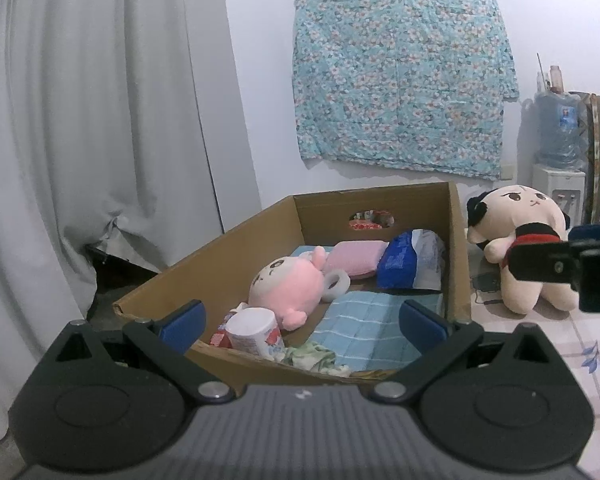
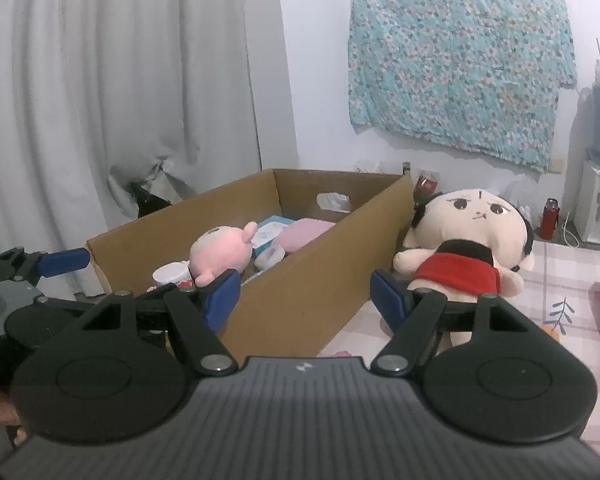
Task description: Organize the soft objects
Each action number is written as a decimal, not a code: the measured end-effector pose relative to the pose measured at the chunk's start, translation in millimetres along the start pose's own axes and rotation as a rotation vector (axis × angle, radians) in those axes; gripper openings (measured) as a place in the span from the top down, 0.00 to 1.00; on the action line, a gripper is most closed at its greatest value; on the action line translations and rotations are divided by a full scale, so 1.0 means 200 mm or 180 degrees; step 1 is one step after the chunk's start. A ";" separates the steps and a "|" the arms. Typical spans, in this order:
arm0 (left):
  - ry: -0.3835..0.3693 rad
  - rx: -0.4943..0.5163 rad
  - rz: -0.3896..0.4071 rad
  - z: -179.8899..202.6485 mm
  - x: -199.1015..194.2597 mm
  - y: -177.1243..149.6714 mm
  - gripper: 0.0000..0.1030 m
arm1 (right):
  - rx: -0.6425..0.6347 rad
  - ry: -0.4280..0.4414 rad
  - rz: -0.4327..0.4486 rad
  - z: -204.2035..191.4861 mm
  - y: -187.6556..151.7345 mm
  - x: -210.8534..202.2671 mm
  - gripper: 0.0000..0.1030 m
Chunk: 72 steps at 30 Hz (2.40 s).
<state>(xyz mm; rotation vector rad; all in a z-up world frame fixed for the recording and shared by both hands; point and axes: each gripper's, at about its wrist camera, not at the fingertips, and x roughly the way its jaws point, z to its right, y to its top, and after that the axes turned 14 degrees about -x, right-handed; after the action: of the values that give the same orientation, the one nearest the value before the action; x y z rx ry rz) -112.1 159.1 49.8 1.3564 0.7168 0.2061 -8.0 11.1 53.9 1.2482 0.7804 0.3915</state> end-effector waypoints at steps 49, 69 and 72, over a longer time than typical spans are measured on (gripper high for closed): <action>-0.0164 0.0108 -0.0024 0.05 -0.01 -0.03 0.00 | 0.0201 -0.0121 -0.0123 0.07 -0.04 0.03 0.29; -0.0092 0.0053 -0.0044 0.03 0.00 -0.02 0.00 | 0.0136 -0.0128 -0.0092 0.07 -0.03 0.02 0.29; -0.0098 0.0045 -0.0047 0.03 0.00 -0.02 0.00 | 0.0150 -0.0123 -0.0090 0.07 -0.03 0.02 0.29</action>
<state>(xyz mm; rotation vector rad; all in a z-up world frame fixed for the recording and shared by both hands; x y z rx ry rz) -110.2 153.8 45.3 1.3646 0.7033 0.1685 3.7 2.2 47.6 1.2838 0.7773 0.3268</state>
